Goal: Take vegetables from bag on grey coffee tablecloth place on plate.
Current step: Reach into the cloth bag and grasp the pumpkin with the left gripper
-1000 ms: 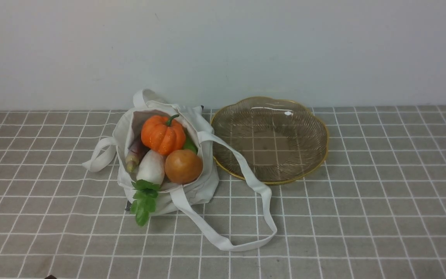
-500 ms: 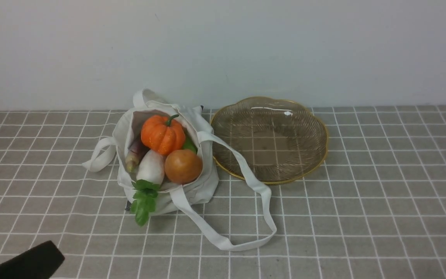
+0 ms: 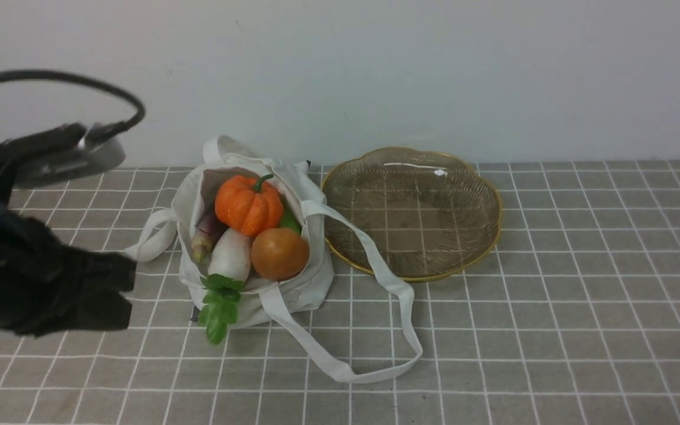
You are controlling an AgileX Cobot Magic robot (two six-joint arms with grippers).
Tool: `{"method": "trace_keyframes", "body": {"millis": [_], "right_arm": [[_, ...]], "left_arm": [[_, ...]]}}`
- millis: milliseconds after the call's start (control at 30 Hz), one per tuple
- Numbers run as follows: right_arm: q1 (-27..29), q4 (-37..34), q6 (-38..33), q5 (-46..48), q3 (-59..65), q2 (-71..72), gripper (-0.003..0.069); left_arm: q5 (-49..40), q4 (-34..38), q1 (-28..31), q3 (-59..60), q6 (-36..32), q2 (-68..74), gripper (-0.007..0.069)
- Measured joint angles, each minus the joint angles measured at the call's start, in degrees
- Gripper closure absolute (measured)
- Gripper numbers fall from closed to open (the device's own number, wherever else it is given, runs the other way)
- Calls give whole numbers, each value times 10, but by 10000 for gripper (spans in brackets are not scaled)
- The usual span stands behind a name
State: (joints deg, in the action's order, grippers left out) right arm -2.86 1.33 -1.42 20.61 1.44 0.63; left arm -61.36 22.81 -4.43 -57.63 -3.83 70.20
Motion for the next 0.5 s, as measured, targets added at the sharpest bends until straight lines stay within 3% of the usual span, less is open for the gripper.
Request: {"method": "trace_keyframes", "body": {"millis": [167,500], "right_arm": [[0,0,0,0,0,0,673],[0,0,0,0,0,0,673]], "left_arm": [[0,-29,-15,-75,-3,97,629],[0,-225,-142,-259,81,254,612]]}}
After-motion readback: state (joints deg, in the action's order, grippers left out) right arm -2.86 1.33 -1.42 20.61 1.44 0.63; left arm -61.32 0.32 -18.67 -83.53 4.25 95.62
